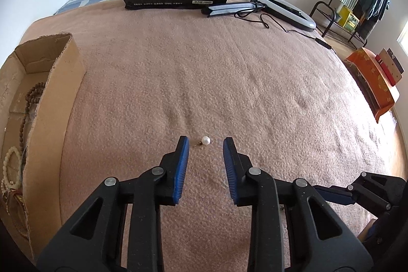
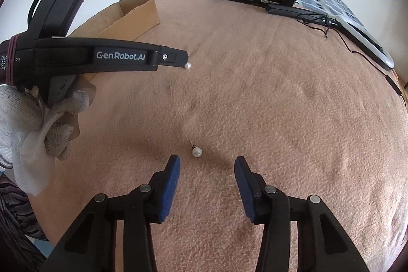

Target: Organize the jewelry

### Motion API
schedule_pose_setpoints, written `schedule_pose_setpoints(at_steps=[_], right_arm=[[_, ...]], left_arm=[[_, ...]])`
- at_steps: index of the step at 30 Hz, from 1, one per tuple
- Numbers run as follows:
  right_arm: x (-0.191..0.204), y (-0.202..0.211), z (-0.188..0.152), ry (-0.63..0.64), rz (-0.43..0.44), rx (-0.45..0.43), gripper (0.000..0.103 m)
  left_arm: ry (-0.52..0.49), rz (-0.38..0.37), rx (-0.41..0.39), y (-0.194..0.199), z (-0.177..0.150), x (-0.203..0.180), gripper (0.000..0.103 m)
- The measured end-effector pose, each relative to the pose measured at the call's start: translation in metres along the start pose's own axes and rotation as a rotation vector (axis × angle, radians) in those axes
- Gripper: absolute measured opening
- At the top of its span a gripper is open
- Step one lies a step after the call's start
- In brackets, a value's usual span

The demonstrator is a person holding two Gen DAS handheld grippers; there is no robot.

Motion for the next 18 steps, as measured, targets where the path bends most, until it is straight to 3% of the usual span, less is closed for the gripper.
schedule_pose_setpoints(at_steps=[3, 9, 11, 18], right_arm=[[0.001, -0.001, 0.003, 0.004, 0.013, -0.002, 0.04], [0.007, -0.003, 0.009, 0.028, 0.029, -0.004, 0.038], [0.008, -0.006, 0.01, 0.029, 0.039, 0.005, 0.035], [0.008, -0.015, 0.008, 0.025, 0.046, 0.028, 0.031]], left_arm=[[-0.003, 0.013, 0.008, -0.007, 0.0, 0.0, 0.021], [-0.005, 0.023, 0.015, -0.017, 0.002, 0.002, 0.02], [-0.012, 0.019, 0.023, -0.02, 0.0, 0.001, 0.015], [-0.029, 0.023, 0.025, -0.026, -0.001, 0.003, 0.009]])
Point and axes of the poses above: each gripper's, at about its wrist camera, not at the fingertips, and y roughly against the way its jaws point, x to its left, z to its top, the point moved 5 cm from there along -y, roughly the way its jaws point, and after that the axes turned 1 degree about x, right-handed, at the moved point
